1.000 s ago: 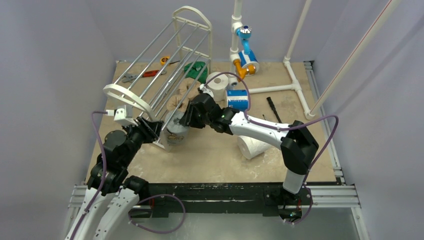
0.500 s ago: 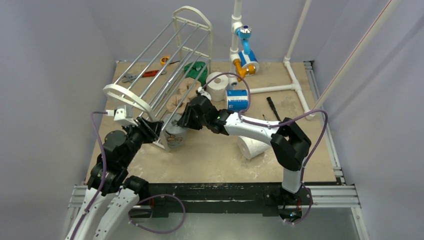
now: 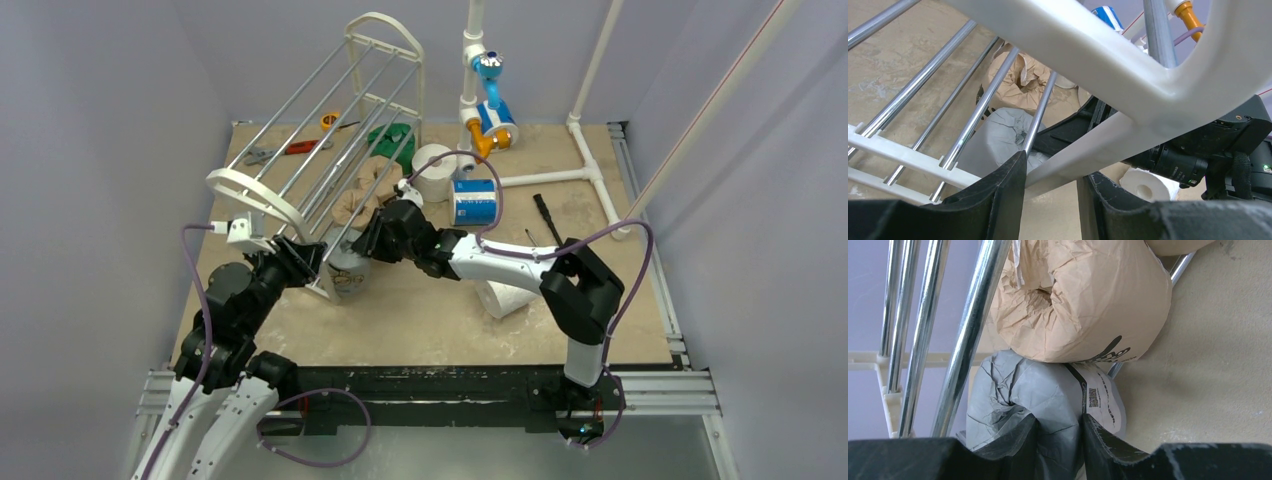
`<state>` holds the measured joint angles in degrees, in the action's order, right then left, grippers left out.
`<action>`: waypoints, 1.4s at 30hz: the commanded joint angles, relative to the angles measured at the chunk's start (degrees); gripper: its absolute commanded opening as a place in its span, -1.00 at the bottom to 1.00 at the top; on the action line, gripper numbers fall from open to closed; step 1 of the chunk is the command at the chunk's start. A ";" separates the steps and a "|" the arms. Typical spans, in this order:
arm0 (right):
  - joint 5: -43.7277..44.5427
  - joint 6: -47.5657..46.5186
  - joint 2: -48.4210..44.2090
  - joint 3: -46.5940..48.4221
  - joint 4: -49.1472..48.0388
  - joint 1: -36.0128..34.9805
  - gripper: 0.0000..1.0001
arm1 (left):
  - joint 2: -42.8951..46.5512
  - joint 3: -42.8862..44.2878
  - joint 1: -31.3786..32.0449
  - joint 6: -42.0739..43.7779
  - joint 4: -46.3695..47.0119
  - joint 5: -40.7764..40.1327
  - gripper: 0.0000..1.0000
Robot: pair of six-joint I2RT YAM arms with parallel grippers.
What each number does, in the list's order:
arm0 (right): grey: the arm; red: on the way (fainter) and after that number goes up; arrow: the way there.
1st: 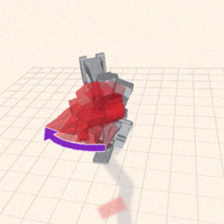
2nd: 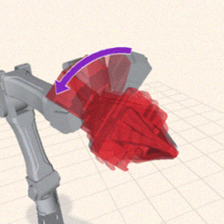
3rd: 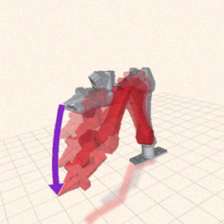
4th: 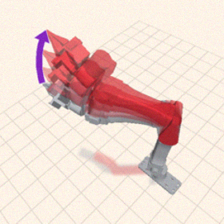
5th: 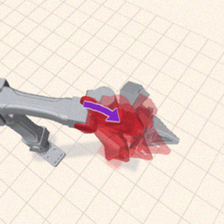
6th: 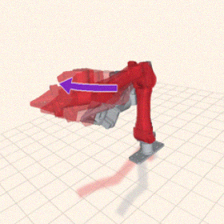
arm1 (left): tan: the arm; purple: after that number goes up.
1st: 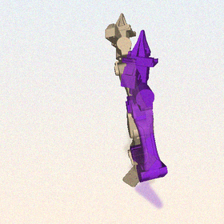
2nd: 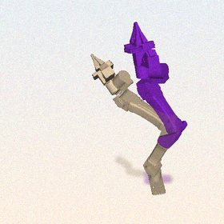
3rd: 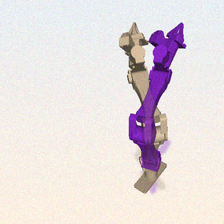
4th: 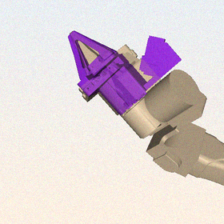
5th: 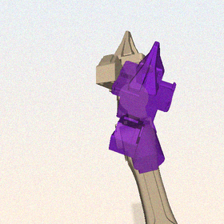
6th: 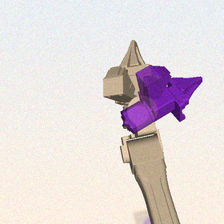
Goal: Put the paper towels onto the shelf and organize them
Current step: Place the paper towel on the shelf.
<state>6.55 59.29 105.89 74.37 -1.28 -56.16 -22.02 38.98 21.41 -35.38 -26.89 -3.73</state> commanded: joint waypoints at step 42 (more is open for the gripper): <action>-7.63 -10.24 -2.61 -0.15 -5.90 -2.81 0.28 | 0.38 -2.51 0.39 -4.50 -3.75 2.95 -0.30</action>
<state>2.09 50.98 107.53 73.71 -10.20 -57.43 -21.56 38.33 21.41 -35.40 -26.15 -3.70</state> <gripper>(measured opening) 0.623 0.381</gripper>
